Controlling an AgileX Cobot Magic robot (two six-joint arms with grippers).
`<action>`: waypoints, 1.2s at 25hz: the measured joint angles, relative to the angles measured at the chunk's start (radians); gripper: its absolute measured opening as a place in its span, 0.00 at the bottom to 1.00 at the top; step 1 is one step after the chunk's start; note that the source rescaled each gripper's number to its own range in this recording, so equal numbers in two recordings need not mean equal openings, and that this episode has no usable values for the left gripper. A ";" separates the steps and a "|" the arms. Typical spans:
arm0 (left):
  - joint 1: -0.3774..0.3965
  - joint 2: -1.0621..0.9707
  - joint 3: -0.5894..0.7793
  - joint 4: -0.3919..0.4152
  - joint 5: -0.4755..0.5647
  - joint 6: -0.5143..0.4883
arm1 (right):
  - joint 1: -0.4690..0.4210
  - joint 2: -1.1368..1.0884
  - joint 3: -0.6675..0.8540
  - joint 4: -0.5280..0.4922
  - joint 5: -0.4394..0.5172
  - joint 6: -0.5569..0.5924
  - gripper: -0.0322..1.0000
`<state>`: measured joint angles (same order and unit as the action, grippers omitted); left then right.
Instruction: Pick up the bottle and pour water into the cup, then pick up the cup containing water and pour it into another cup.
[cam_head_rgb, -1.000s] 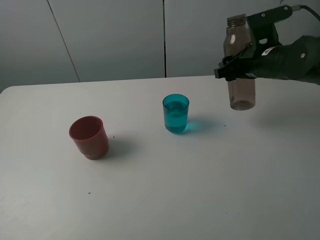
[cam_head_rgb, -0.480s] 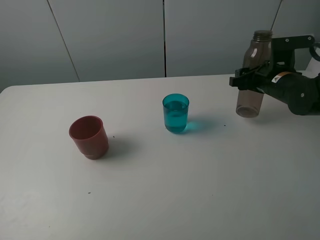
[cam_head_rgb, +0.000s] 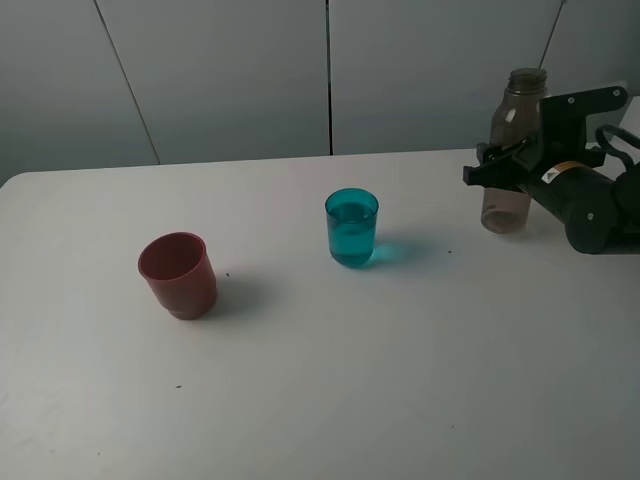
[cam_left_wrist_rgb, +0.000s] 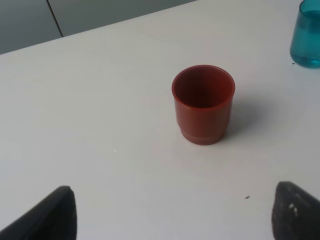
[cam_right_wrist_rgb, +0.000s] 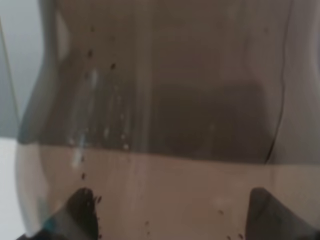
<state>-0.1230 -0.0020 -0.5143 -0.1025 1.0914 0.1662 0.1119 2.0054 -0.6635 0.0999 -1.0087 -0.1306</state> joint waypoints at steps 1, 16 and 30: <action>0.000 0.000 0.000 0.000 0.000 0.000 | -0.006 0.007 0.000 -0.002 -0.034 0.000 0.03; 0.000 0.000 0.000 0.000 0.000 0.000 | -0.021 0.081 0.000 -0.019 -0.103 0.016 0.03; 0.000 0.000 0.000 0.000 0.000 0.000 | -0.021 0.042 0.027 -0.027 -0.126 0.032 0.99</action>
<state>-0.1230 -0.0020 -0.5143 -0.1025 1.0914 0.1662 0.0912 2.0473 -0.6368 0.0725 -1.1344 -0.0983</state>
